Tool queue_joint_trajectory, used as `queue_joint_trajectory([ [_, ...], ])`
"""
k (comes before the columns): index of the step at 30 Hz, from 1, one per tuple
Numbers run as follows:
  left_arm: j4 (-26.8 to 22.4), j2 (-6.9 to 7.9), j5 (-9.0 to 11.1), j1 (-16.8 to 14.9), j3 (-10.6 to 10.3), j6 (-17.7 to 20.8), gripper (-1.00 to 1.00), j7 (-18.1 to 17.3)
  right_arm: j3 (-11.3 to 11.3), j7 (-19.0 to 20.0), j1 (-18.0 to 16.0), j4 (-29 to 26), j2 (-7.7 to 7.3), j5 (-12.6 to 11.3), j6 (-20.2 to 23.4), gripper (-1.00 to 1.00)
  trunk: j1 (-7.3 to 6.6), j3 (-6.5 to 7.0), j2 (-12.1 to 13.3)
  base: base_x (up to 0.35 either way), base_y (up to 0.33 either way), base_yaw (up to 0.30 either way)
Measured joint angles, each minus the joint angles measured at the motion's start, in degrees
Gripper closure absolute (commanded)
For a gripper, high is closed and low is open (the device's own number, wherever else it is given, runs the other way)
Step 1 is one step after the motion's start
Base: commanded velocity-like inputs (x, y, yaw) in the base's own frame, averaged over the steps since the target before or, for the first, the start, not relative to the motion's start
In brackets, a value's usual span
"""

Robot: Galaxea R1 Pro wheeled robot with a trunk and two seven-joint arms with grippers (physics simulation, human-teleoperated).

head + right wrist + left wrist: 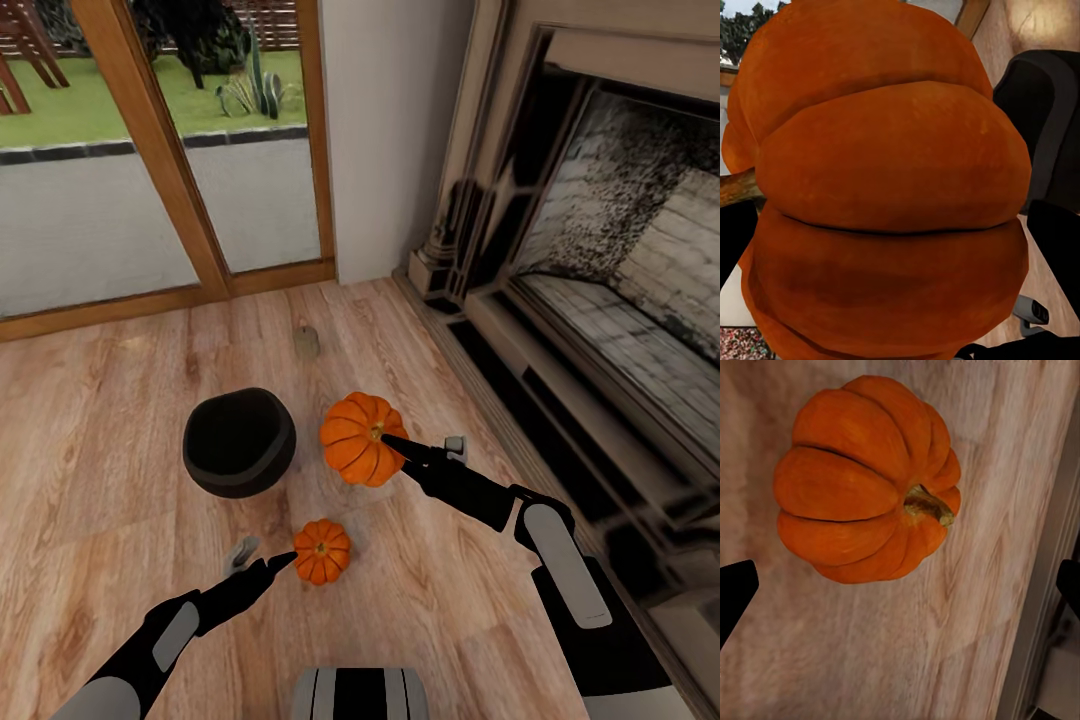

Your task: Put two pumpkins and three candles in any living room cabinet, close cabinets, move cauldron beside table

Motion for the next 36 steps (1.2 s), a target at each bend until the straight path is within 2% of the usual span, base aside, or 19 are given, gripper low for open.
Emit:
queue_joint_trajectory([
  [5,0.0,0.08,0.2,0.0,0.2,0.0,-1.0,-0.1,0.0,0.0,0.0,0.0,0.0,0.0,-0.1,1.0,0.0,0.0,0.0,0.0,0.0,0.0],
  [36,0.0,0.05,0.3,0.0,0.5,-0.2,-1.0,0.9,0.0,0.0,0.0,0.1,0.0,0.1,-0.2,1.0,0.8,-6.87,-0.4,0.0,0.0,0.0],
])
